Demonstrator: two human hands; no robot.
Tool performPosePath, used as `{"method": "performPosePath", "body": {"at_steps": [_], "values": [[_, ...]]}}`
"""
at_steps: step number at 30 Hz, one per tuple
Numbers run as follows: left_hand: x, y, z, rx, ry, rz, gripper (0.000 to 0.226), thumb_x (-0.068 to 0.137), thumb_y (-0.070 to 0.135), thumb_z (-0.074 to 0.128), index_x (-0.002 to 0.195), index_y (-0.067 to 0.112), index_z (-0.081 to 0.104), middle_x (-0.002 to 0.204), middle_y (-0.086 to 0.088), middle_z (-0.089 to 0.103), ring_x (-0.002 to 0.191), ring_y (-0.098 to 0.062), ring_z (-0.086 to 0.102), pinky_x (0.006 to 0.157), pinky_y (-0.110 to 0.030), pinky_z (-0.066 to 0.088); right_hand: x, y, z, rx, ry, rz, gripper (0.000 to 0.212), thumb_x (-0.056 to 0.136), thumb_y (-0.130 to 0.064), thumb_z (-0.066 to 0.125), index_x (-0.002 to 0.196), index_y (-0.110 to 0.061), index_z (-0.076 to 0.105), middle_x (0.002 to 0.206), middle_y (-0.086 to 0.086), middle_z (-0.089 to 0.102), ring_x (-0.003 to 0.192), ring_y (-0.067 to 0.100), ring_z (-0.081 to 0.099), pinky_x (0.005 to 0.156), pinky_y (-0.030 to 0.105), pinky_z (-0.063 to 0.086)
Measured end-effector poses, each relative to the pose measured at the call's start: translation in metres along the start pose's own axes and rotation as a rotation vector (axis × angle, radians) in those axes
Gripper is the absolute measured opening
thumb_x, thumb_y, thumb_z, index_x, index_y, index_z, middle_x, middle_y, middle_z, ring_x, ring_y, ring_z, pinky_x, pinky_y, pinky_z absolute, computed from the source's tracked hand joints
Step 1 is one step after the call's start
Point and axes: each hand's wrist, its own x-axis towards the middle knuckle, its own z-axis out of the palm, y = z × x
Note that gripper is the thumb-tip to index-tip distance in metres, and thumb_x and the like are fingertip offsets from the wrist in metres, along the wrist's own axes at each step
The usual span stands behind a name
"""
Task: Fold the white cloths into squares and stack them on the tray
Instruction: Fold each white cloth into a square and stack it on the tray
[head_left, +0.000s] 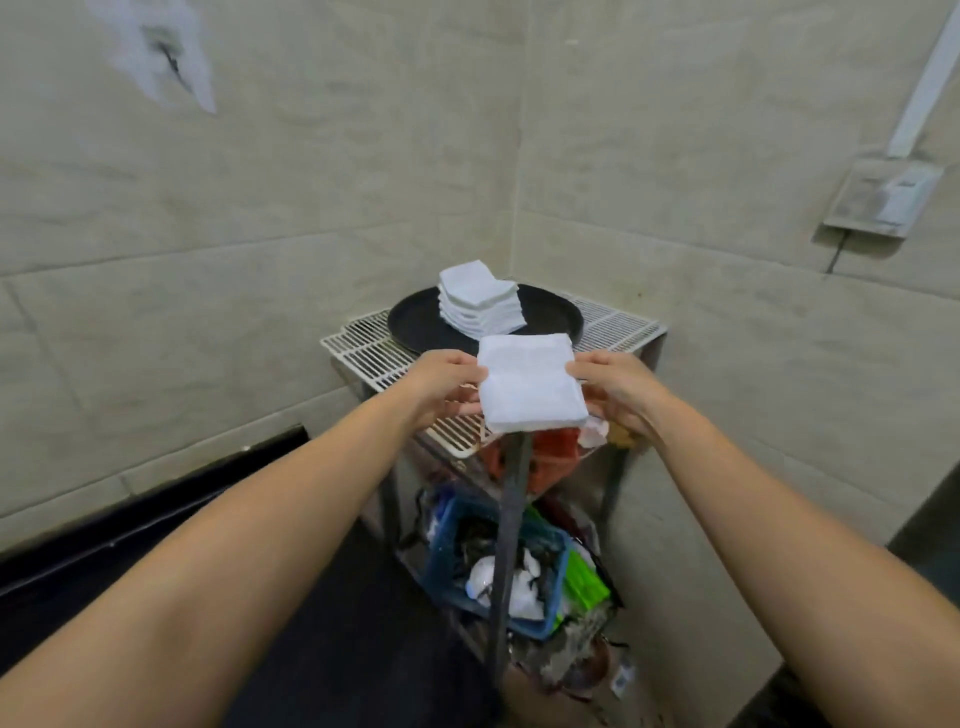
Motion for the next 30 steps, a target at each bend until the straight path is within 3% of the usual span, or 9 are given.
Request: {"method": "performPosePath", "body": {"at_steps": [2, 6, 10, 14, 16, 20, 24, 30], "values": [[0.026, 0.012, -0.002, -0.028, 0.034, 0.003, 0.010, 0.089, 0.000, 0.058, 0.083, 0.008, 0.057, 0.081, -0.009, 0.063, 0.068, -0.017, 0.061, 0.053, -0.025, 0.058, 0.036, -0.016, 0.000, -0.033, -0.047, -0.021, 0.010, 0.091, -0.005, 0.058, 0.097, -0.009, 0.064, 0.083, 0.005, 0.065, 0.066, 0.011, 0.062, 0.049, 0.021, 0.050], [0.085, 0.037, -0.003, -0.069, 0.156, 0.035, 0.013, 0.090, 0.000, 0.056, 0.081, 0.009, 0.055, 0.085, -0.010, 0.062, 0.071, -0.018, 0.062, 0.054, -0.026, 0.058, 0.124, -0.045, 0.001, -0.062, -0.147, -0.047, 0.011, 0.092, -0.004, 0.056, 0.085, -0.012, 0.061, 0.067, 0.002, 0.065, 0.046, 0.005, 0.061, 0.039, 0.017, 0.046], [0.145, 0.064, -0.004, -0.116, 0.291, 0.071, 0.013, 0.091, 0.000, 0.055, 0.083, 0.010, 0.052, 0.082, -0.008, 0.058, 0.067, -0.016, 0.058, 0.050, -0.024, 0.058, 0.213, -0.075, 0.007, -0.118, -0.219, -0.070, 0.011, 0.092, -0.009, 0.058, 0.084, -0.015, 0.060, 0.083, 0.005, 0.064, 0.067, 0.012, 0.061, 0.055, 0.022, 0.054], [0.202, 0.088, -0.005, -0.162, 0.450, 0.076, 0.014, 0.092, 0.003, 0.055, 0.082, 0.010, 0.050, 0.076, -0.007, 0.056, 0.061, -0.015, 0.056, 0.045, -0.021, 0.055, 0.290, -0.105, 0.016, -0.191, -0.303, -0.104, 0.017, 0.091, -0.007, 0.058, 0.076, -0.016, 0.058, 0.071, 0.001, 0.058, 0.046, 0.003, 0.058, 0.036, 0.011, 0.041], [0.222, 0.093, -0.008, -0.193, 0.531, 0.068, 0.015, 0.093, 0.004, 0.055, 0.082, 0.011, 0.048, 0.075, -0.006, 0.055, 0.061, -0.015, 0.054, 0.042, -0.020, 0.053, 0.321, -0.111, 0.024, -0.205, -0.376, -0.103, 0.018, 0.092, -0.007, 0.057, 0.076, -0.016, 0.057, 0.072, 0.001, 0.057, 0.054, 0.006, 0.057, 0.037, 0.011, 0.042], [0.247, 0.084, -0.015, -0.197, 0.640, 0.009, 0.019, 0.093, 0.006, 0.056, 0.077, 0.010, 0.048, 0.074, -0.006, 0.054, 0.060, -0.014, 0.054, 0.040, -0.020, 0.052, 0.360, -0.101, 0.036, -0.239, -0.489, -0.060, 0.016, 0.092, -0.008, 0.057, 0.079, -0.017, 0.057, 0.075, 0.001, 0.058, 0.062, 0.008, 0.056, 0.038, 0.011, 0.043], [0.257, 0.066, -0.020, -0.206, 0.673, -0.048, 0.019, 0.092, 0.006, 0.057, 0.076, 0.010, 0.049, 0.077, -0.008, 0.056, 0.065, -0.016, 0.055, 0.041, -0.020, 0.053, 0.380, -0.080, 0.039, -0.265, -0.554, -0.015, 0.015, 0.092, -0.008, 0.058, 0.080, -0.016, 0.058, 0.072, 0.000, 0.060, 0.045, 0.001, 0.059, 0.039, 0.012, 0.045], [0.259, 0.055, -0.019, -0.156, 0.711, -0.073, 0.019, 0.093, 0.007, 0.057, 0.075, 0.010, 0.052, 0.077, -0.009, 0.058, 0.066, -0.017, 0.057, 0.042, -0.020, 0.052, 0.392, -0.065, 0.038, -0.281, -0.621, 0.020, 0.014, 0.091, -0.008, 0.058, 0.080, -0.015, 0.058, 0.076, 0.002, 0.063, 0.065, 0.010, 0.059, 0.047, 0.019, 0.050]]}}
